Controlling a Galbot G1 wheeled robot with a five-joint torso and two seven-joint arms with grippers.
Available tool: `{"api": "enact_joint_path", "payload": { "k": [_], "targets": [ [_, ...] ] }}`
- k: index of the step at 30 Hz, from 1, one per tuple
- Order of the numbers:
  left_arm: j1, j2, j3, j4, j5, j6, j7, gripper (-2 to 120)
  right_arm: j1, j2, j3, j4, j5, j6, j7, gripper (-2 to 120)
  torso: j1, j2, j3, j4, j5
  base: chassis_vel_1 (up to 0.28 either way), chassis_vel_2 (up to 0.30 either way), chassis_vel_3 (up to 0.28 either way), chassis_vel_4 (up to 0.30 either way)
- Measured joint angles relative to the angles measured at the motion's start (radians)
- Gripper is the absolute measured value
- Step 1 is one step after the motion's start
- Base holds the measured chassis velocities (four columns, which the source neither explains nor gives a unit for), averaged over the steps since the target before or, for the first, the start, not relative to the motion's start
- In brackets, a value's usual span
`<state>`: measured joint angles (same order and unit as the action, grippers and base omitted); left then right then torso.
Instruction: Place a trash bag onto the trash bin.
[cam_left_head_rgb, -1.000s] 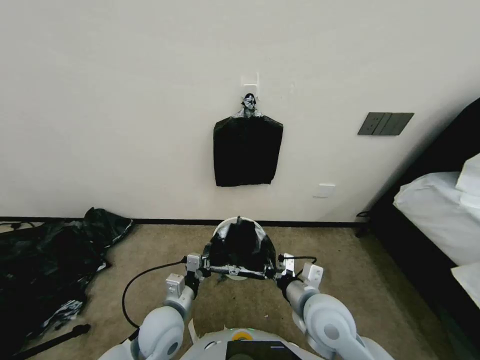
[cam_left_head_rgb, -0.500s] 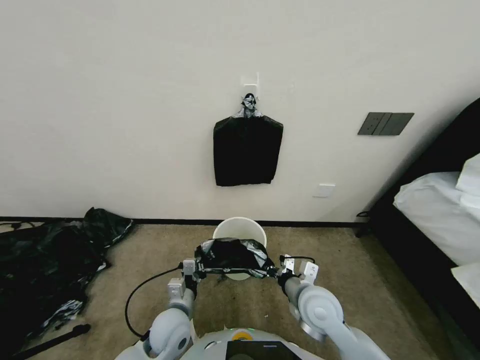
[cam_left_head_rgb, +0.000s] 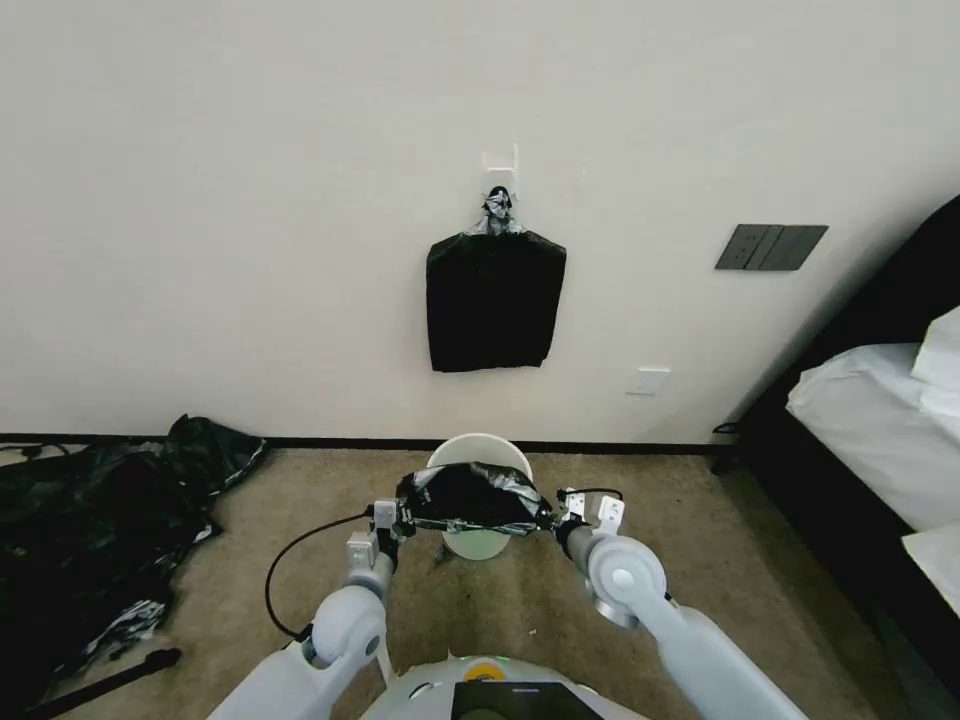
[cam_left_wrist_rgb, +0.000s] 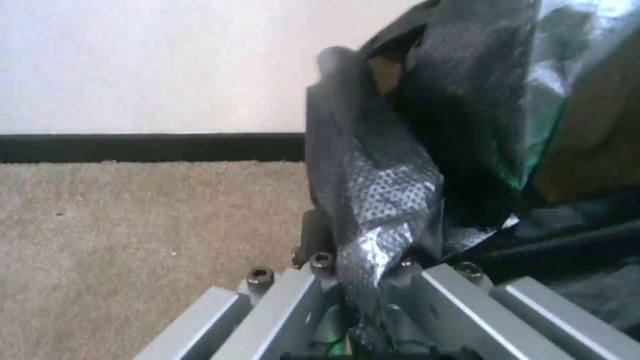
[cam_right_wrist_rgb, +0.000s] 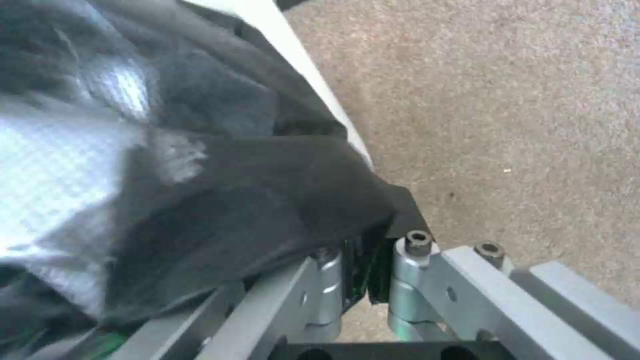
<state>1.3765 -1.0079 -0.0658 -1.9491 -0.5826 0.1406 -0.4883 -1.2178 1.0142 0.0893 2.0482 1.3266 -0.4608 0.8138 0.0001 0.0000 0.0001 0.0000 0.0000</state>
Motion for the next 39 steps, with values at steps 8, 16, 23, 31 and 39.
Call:
{"api": "enact_joint_path", "payload": {
  "k": [8, 16, 23, 31, 39],
  "targets": [
    [-0.058, -0.019, 0.015, 0.079, -0.007, 0.000, 0.034, 0, 0.059, 0.038, -0.011, -0.082, -0.012, -0.013, -0.034, 6, 0.000, 0.000, 0.000, 0.0001, 0.0001, 0.000, 0.000, 0.000, 0.000],
    [-0.086, -0.045, 0.016, 0.145, -0.010, -0.002, 0.065, 0, 0.079, 0.044, -0.013, -0.141, -0.033, -0.042, -0.087, 6, 0.000, 0.000, 0.000, 0.0000, 0.0000, 0.000, 0.000, 0.000, 0.000],
    [-0.090, -0.080, 0.016, 0.209, -0.004, -0.007, 0.095, 0, 0.083, 0.052, -0.005, -0.183, -0.060, -0.049, -0.143, 6, 0.000, 0.000, 0.000, 0.0001, 0.0000, 0.000, 0.000, 0.000, 0.000],
    [-0.100, -0.091, 0.018, 0.205, 0.007, -0.010, 0.096, 0, 0.072, 0.043, -0.001, -0.158, -0.099, -0.071, -0.168, 14, 0.000, 0.000, 0.000, 0.0000, 0.0000, 0.000, 0.000, 0.000, 0.000],
    [-0.030, -0.053, -0.013, 0.099, 0.079, -0.009, 0.084, 21, 0.005, -0.002, 0.009, -0.059, -0.140, -0.081, -0.159, 43, 0.000, 0.000, 0.000, 0.0000, 0.0000, 0.000, 0.000, 0.000, 0.000]
  ]
}}
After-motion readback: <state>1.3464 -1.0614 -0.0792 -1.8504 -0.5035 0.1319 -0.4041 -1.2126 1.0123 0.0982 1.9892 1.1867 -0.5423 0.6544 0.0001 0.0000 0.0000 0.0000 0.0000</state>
